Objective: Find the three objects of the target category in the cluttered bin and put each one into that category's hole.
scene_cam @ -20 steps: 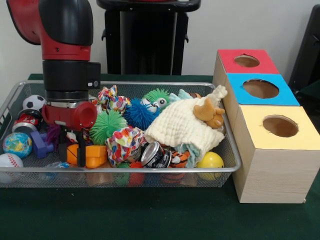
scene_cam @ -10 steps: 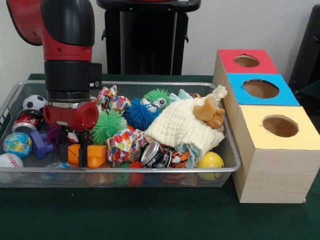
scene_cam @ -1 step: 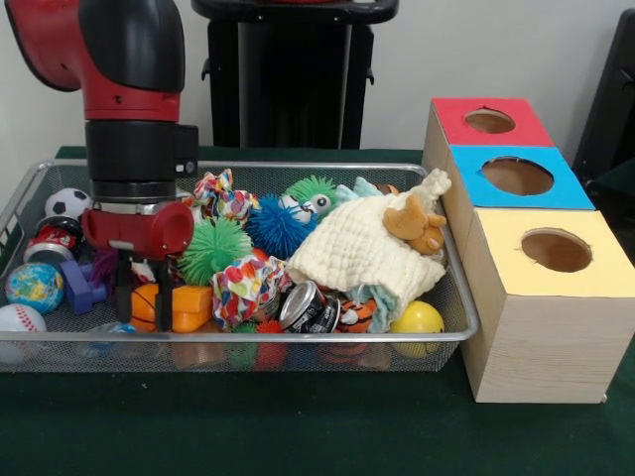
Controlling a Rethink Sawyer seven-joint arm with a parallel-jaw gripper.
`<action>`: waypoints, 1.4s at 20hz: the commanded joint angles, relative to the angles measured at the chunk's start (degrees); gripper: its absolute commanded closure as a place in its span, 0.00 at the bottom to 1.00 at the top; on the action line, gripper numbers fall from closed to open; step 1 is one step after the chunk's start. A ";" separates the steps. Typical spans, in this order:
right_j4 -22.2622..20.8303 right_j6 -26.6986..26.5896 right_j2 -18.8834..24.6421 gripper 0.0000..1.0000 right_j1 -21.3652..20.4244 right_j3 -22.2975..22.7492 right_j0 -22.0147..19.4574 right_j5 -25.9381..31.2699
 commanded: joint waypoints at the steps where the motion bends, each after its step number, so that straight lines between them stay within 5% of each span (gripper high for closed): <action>1: -4.61 0.36 -2.02 0.00 4.62 -6.72 -1.49 7.61; 12: -11.51 -1.93 -1.90 0.00 7.11 -13.38 -2.87 11.75; 28: -18.26 -0.46 -2.44 0.00 6.93 -16.55 -2.42 15.55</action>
